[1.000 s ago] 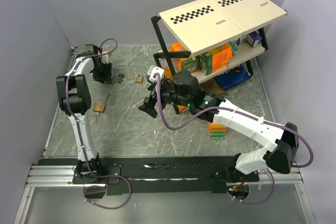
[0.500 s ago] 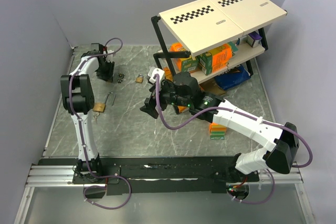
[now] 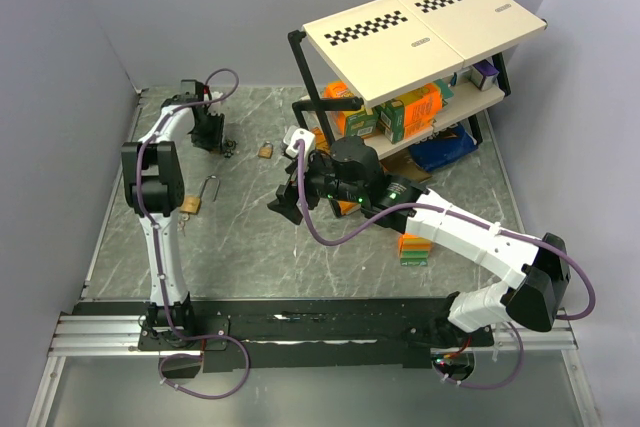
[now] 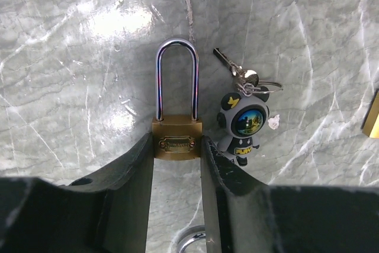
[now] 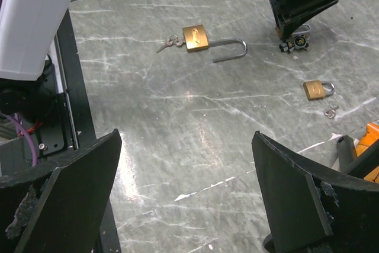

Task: Lock with the key
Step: Adjust the lock at the center of the board, then pick up the lock from the center of the board.

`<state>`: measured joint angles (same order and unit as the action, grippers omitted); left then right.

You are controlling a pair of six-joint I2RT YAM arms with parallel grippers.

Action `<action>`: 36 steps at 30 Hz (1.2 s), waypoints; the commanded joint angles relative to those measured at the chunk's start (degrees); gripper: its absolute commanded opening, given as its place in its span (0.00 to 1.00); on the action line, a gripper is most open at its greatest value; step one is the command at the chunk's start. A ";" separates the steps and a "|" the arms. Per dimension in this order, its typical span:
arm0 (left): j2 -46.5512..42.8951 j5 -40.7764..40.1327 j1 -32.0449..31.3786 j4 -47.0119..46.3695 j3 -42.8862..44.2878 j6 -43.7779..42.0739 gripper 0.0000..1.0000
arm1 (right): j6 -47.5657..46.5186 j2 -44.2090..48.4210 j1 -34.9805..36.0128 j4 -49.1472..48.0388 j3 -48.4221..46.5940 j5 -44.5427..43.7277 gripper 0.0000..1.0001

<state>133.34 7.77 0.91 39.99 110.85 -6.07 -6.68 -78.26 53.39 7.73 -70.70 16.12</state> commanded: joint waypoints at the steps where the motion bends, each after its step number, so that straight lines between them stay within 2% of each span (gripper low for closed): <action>1: 0.09 2.08 -0.47 1.23 -1.33 2.72 0.36 | 0.35 3.29 -0.48 -2.28 0.56 0.14 1.00; 10: -4.31 1.29 0.50 0.71 -7.30 3.34 0.38 | 0.44 3.81 -0.39 -2.80 1.17 0.40 1.00; 14: -5.63 2.07 0.50 -0.17 -8.54 3.87 0.66 | 0.61 3.99 -0.39 -3.16 1.53 0.75 1.00; 16: -6.95 1.90 0.50 -0.87 -8.54 3.78 0.74 | 0.44 3.99 -0.39 -3.16 1.44 0.93 1.00; 19: -8.18 -0.38 1.02 0.09 -4.43 2.90 0.82 | 0.26 4.17 -0.48 -2.98 1.26 0.93 1.00; 25: -10.28 1.81 5.94 7.03 5.60 0.28 0.83 | -0.35 4.87 -0.39 -2.54 1.35 1.02 1.00; 28: -20.17 3.56 8.05 4.41 -0.52 -2.81 0.84 | -1.05 5.31 -0.48 -2.63 1.61 1.11 1.00; 30: -25.91 2.34 8.14 -1.45 -9.39 -3.69 0.85 | -1.41 5.57 -0.48 -2.89 1.70 1.37 1.00; 31: -31.59 1.82 8.41 -3.49 -15.16 -3.78 0.85 | -1.58 5.66 -0.48 -2.89 1.62 1.37 1.00; 33: -38.55 2.68 8.50 -6.23 -20.38 -4.13 0.86 | -1.06 5.84 -0.65 -3.07 1.62 1.55 1.00; 35: -41.57 4.78 8.50 -5.37 -26.02 -4.83 0.84 | -0.71 5.40 -0.65 -2.81 1.18 1.37 1.00; 36: -42.80 5.06 8.50 -4.05 -27.43 -5.44 0.91 | -0.01 5.22 -0.65 -1.93 0.48 1.11 1.00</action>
<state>96.73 9.63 10.35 37.82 89.25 -8.56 -7.38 -75.20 53.30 6.87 -69.69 16.64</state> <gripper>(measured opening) 0.847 0.994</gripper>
